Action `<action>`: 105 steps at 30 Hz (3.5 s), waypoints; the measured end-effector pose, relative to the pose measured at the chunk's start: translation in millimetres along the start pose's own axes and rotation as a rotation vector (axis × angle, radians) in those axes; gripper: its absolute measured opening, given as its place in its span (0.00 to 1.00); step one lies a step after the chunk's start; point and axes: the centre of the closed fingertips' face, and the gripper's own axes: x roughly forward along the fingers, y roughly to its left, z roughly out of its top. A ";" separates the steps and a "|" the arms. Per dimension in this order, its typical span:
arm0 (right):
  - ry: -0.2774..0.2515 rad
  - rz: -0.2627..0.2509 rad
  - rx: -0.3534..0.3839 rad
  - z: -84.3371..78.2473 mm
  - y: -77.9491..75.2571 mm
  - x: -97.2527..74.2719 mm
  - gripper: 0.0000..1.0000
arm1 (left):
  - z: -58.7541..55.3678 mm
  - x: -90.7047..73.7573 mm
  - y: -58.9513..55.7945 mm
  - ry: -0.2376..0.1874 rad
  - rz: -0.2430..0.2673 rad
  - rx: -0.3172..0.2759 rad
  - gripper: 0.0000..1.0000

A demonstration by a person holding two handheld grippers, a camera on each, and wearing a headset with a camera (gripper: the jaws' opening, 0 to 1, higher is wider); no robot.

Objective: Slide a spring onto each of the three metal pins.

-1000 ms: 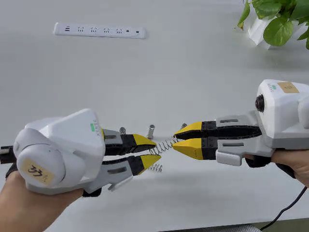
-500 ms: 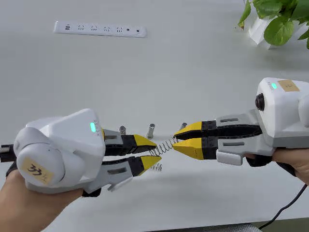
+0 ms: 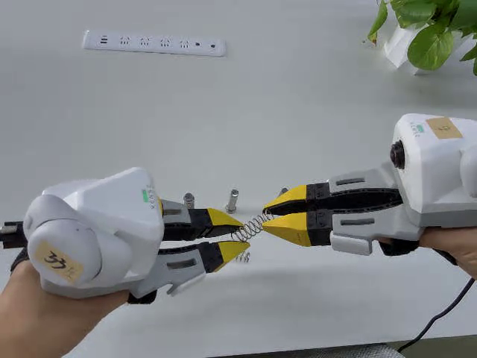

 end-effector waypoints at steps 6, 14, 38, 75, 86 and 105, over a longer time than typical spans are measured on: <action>0.021 0.001 -0.038 2.1 1.5 0.8 0.06 | 0.1 0.0 -1.3 -0.001 -0.005 -0.003 0.07; 0.055 -0.002 -0.093 5.2 2.6 2.6 0.06 | 1.0 0.7 -1.3 -0.001 -0.010 -0.003 0.07; 0.147 -0.003 -0.238 7.3 6.3 5.3 0.06 | 2.1 2.8 -1.4 -0.006 -0.013 0.002 0.07; 0.535 0.233 -0.459 -9.5 2.1 8.3 0.17 | 6.2 8.7 -0.7 -0.026 -0.007 0.003 0.06; 0.591 0.258 -0.485 -13.5 0.6 12.2 0.11 | 7.5 7.5 1.5 -0.035 -0.003 0.001 0.06; 0.610 0.261 -0.482 -13.0 1.1 12.6 0.07 | 8.0 7.9 3.2 -0.044 -0.003 -0.001 0.07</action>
